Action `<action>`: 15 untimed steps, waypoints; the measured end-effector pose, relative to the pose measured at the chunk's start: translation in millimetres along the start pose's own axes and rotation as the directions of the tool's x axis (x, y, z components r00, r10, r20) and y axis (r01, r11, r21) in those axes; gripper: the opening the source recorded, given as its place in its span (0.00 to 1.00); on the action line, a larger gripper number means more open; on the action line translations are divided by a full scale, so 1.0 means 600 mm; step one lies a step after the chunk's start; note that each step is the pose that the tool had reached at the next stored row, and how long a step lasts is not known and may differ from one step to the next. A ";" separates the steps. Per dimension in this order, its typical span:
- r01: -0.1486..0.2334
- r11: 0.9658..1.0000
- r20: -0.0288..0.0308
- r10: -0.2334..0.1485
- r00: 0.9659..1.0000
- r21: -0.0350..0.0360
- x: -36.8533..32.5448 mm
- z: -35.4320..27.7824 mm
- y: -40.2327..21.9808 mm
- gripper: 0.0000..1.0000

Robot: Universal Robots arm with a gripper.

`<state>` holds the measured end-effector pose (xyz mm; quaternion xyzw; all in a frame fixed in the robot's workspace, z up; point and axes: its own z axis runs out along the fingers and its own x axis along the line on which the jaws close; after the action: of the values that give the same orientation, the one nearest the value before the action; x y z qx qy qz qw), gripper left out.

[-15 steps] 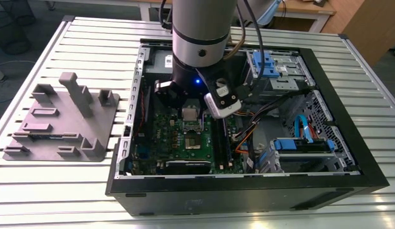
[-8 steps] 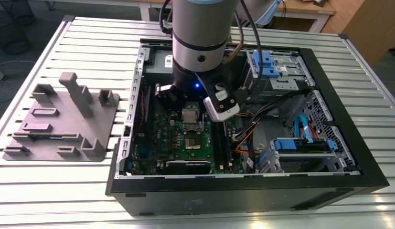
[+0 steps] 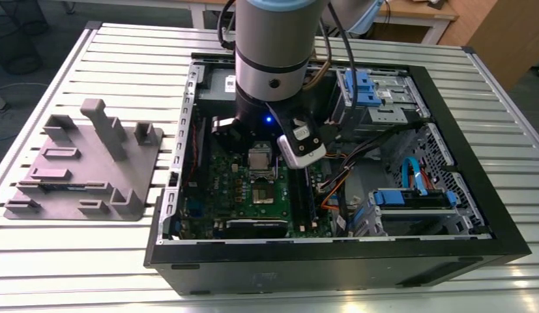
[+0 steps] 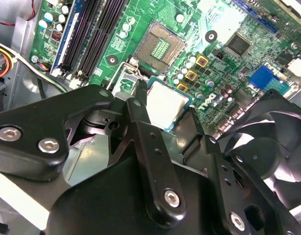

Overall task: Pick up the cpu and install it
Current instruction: 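Place the cpu into insertion slot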

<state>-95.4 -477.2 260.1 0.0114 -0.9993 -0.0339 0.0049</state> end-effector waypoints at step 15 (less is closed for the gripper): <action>0.000 1.000 0.000 0.000 1.000 0.000 0.000 0.010 -0.002 0.47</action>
<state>-95.4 -478.2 254.1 0.0114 -0.9993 -0.0339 0.0049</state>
